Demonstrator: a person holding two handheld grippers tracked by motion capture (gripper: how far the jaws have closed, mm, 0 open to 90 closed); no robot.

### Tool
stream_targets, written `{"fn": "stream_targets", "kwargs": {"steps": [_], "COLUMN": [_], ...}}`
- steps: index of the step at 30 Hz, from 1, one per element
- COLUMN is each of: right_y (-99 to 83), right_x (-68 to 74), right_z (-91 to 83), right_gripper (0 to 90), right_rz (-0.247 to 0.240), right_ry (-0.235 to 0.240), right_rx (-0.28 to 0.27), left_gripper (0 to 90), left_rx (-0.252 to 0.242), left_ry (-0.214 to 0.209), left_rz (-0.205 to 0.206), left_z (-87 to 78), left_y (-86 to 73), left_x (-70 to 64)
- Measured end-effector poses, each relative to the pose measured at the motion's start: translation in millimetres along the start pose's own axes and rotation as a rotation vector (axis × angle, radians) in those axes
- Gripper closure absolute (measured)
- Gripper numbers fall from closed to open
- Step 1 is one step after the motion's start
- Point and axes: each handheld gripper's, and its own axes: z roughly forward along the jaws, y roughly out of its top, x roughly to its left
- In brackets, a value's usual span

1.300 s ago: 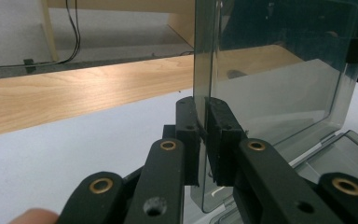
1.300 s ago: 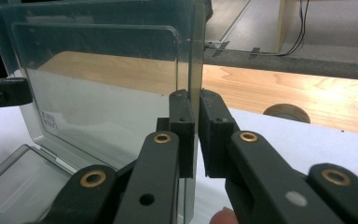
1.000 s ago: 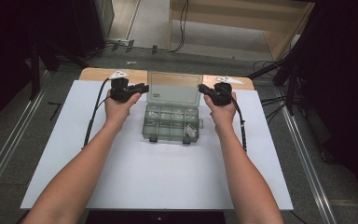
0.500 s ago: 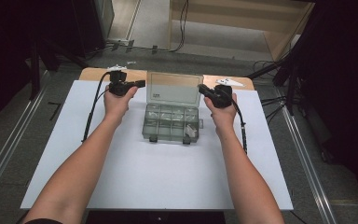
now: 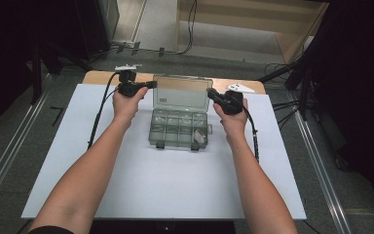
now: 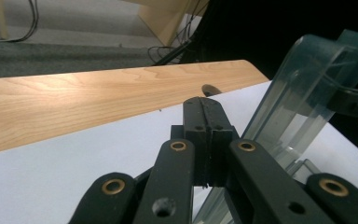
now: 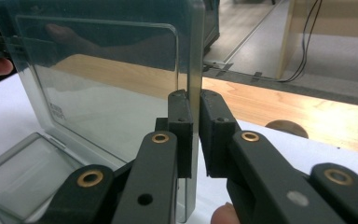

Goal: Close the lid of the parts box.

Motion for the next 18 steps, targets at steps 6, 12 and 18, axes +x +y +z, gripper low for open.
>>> {"fn": "stream_targets", "kwargs": {"steps": [6,12,18], "right_y": [0.0,0.3,2.0], "right_x": [-4.0,-8.9,-13.8], "right_z": [-9.6,-27.5,-36.5], "right_gripper": [68.0,60.2,74.7], "right_rz": [0.02,0.013,0.042], "right_ry": [0.048,0.076,0.081], "right_rx": [0.014,0.008,0.002], "left_gripper": [89.6,89.6,89.6], "left_rx": [0.0,0.002,-0.003], "left_ry": [-0.027,-0.039,-0.051], "left_rz": [0.015,0.029,0.036], "left_z": [-1.4,-1.8,-3.8], "left_y": [0.7,0.8,1.4], "left_x": [-3.1,-6.6,-11.1]}}
